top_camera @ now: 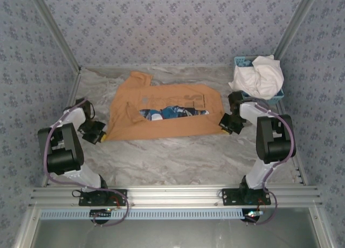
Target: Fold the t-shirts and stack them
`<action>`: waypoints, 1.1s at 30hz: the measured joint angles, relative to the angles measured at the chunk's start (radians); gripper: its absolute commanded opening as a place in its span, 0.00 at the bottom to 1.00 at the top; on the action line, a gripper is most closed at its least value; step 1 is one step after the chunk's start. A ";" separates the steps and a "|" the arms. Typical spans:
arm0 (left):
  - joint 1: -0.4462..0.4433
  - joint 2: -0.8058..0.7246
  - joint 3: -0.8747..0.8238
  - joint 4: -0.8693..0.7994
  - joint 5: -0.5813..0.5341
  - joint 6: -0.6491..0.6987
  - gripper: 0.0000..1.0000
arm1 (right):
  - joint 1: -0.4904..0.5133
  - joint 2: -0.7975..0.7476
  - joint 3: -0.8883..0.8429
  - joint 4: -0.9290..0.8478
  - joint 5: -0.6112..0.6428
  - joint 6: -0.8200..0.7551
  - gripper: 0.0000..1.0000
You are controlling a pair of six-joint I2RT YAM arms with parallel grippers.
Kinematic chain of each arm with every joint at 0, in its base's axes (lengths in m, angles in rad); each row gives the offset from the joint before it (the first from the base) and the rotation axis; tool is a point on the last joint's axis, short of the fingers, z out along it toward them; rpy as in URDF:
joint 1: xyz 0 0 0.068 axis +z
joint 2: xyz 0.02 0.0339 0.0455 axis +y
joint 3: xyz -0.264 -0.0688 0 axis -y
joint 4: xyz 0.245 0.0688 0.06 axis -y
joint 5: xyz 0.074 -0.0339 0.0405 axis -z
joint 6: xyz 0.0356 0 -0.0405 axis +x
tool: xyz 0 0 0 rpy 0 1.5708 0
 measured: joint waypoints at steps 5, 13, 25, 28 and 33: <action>0.000 -0.038 -0.064 -0.040 -0.019 0.013 0.00 | 0.014 -0.097 -0.079 -0.037 0.045 0.032 0.00; 0.000 -0.127 -0.156 -0.098 -0.071 0.019 0.00 | 0.057 -0.256 -0.217 -0.106 0.064 0.097 0.00; -0.080 -0.184 -0.047 -0.165 -0.168 0.029 0.50 | 0.085 -0.338 -0.146 -0.176 0.121 0.150 0.44; -0.178 -0.231 0.014 -0.150 -0.143 0.008 0.52 | 0.126 -0.377 -0.088 -0.142 0.126 0.126 0.49; -0.348 -0.225 0.018 -0.041 -0.002 -0.106 0.52 | 0.186 -0.362 -0.074 0.041 -0.030 0.064 0.54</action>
